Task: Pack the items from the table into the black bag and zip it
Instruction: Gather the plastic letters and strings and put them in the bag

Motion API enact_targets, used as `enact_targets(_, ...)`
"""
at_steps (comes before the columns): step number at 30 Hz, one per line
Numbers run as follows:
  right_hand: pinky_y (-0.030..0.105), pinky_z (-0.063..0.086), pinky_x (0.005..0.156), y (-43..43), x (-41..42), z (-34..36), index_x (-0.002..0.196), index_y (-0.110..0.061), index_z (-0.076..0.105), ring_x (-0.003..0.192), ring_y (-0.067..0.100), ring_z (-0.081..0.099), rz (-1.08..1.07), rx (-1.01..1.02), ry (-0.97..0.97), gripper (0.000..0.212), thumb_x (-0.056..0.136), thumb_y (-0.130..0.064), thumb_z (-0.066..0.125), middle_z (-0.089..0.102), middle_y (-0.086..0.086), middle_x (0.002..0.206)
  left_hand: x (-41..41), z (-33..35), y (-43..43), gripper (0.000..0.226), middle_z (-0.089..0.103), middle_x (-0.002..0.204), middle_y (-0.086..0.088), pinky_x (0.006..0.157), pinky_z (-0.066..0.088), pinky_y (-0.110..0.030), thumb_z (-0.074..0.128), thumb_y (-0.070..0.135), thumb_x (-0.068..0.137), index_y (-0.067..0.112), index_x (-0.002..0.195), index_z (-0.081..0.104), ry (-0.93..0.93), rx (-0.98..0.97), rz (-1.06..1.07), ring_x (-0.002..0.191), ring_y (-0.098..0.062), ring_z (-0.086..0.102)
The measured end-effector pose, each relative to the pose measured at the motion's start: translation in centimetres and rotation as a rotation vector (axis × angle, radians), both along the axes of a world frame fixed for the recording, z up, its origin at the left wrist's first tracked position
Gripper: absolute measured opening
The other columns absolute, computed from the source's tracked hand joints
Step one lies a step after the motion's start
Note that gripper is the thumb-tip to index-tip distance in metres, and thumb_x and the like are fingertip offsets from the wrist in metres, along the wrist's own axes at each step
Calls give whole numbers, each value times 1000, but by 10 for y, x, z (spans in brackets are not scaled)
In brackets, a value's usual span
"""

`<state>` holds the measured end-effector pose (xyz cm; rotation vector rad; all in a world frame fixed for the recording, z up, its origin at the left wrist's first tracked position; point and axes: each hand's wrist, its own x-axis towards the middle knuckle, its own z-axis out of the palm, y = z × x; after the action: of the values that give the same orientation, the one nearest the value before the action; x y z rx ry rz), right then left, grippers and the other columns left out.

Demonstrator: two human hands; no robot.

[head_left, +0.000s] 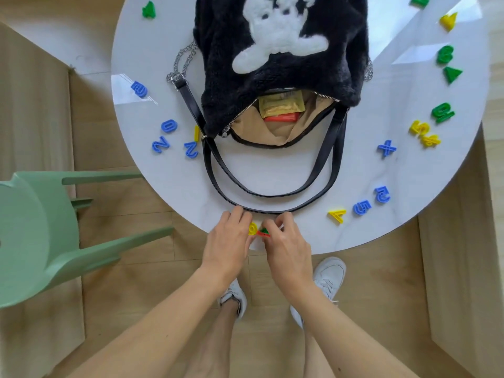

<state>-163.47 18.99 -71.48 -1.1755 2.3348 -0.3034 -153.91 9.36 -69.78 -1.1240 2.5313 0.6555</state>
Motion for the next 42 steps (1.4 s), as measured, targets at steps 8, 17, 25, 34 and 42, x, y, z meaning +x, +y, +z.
enact_targets(8,39,53,65,9,-18,6,105,-15,66,75,22,57,-134,-132,-249,10,95,-18,64,47,2,104,6,13,4,19,59,82,1,68,49,-29,64,29,92,22,109,59,254,304,422,73,-16,57)
enact_targets(17,19,48,65,8,-69,57,103,-32,69,73,6,52,-78,-295,-443,23,82,-23,69,46,-12,93,-79,50,15,66,57,98,-18,82,55,-36,23,48,106,-6,120,59,502,1525,1227,94,-27,57)
enact_targets(25,25,47,82,24,-124,70,110,-23,68,87,9,53,-57,-347,-330,32,79,-23,71,46,-7,99,-141,43,22,43,62,64,-4,47,43,-21,36,36,107,9,83,59,462,1269,1207,48,-12,52)
enact_targets(34,40,55,75,59,-188,19,133,-32,44,120,25,44,-235,170,113,78,68,-60,76,32,5,137,-154,25,41,42,52,60,-4,36,22,-16,36,35,106,12,75,53,339,1132,1161,44,-11,37)
enact_targets(42,33,50,57,55,-186,5,114,-21,55,105,24,48,-61,126,126,32,88,-34,69,39,5,122,-158,26,52,46,53,62,-6,38,29,-19,34,37,107,8,80,57,337,1149,1225,49,-14,41)
